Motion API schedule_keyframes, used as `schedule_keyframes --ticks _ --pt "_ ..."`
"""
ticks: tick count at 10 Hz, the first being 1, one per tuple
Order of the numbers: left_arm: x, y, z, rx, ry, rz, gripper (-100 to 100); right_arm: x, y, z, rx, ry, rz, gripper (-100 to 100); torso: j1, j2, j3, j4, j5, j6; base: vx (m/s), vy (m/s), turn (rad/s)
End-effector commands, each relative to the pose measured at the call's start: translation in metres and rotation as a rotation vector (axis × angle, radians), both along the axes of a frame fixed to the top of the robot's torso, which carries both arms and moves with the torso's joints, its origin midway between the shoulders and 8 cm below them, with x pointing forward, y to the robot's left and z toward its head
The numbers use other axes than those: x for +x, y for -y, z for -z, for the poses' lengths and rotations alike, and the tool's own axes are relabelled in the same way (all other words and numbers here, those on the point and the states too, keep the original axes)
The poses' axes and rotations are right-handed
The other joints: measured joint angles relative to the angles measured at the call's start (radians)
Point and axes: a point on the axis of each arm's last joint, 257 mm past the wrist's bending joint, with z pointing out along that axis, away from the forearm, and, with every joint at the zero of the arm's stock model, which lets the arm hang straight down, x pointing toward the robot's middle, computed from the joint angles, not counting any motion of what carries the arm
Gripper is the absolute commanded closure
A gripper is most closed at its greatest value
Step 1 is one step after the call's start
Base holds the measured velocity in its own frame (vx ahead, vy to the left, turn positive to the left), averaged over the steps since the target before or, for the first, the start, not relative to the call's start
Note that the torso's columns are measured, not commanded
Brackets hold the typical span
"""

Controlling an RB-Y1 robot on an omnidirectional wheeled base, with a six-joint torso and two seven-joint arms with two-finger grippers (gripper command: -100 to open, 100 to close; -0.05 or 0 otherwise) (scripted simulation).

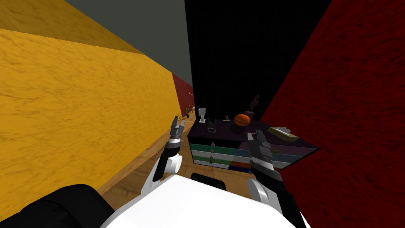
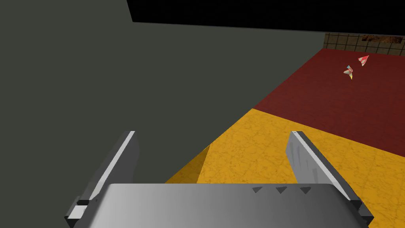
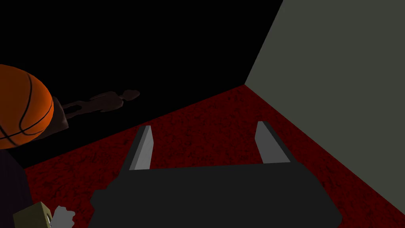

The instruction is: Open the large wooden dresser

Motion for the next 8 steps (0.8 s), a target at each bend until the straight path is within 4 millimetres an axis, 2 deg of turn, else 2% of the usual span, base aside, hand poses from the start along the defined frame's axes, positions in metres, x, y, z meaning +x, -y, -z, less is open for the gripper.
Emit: schedule_keyframes --ticks 1,8 --pt "0.0000 0.0000 0.0000 0.000 0.000 0.000 0 0.0000 0.0000 0.0000 0.000 0.000 0.000 0 0.000 0.040 -0.082 0.041 0.000 0.000 0.000 0.000 0.000" --pt "-0.0001 0.0000 -0.0002 0.000 0.000 0.000 0 -0.0001 0.0000 -0.0002 0.000 0.000 0.000 0 0.000 0.544 -1.087 0.544 0.000 0.000 0.000 0.000 0.000"
